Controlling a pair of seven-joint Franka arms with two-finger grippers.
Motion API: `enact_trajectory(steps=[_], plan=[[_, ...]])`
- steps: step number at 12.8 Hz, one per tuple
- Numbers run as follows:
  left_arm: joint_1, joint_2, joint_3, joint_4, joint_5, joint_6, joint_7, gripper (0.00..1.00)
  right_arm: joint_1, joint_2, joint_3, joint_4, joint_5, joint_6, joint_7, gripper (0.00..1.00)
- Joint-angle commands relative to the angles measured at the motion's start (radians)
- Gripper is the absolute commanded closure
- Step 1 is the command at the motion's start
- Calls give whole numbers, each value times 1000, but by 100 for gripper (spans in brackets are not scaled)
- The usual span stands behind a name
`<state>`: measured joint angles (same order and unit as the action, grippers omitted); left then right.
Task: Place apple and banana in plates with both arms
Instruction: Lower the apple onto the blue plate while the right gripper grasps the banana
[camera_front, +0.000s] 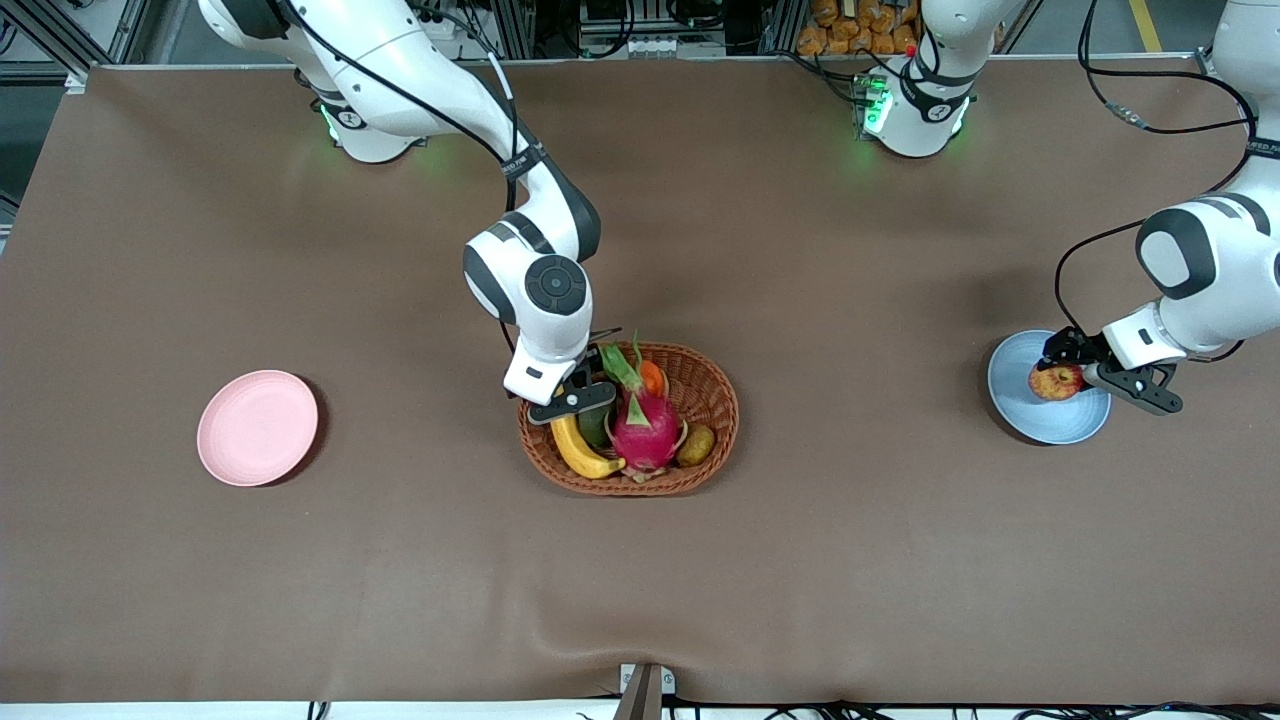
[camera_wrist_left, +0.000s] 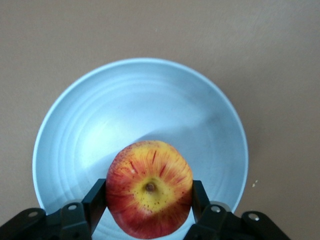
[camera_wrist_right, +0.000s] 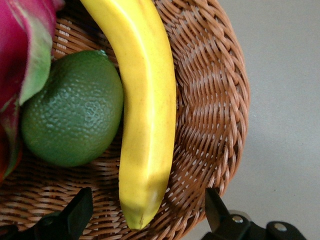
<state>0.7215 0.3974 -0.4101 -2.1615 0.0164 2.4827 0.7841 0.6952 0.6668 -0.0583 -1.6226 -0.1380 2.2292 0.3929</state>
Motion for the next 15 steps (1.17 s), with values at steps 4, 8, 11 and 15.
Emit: enact_trajectory(steps=[4,8,11,15], plan=[[32,26,-10,3,19,15,18,0,9,40,-5,32,-29,64,47,2],[38,43,-15,23,20,8,23,0,9,40,-5,30,-60,63,40,21],[38,11,-51,69,7,-68,4,0,10,40,-5,29,-60,61,35,39],[33,-12,-150,253,11,-321,-141,0,21,31,-5,29,-60,52,32,97]])
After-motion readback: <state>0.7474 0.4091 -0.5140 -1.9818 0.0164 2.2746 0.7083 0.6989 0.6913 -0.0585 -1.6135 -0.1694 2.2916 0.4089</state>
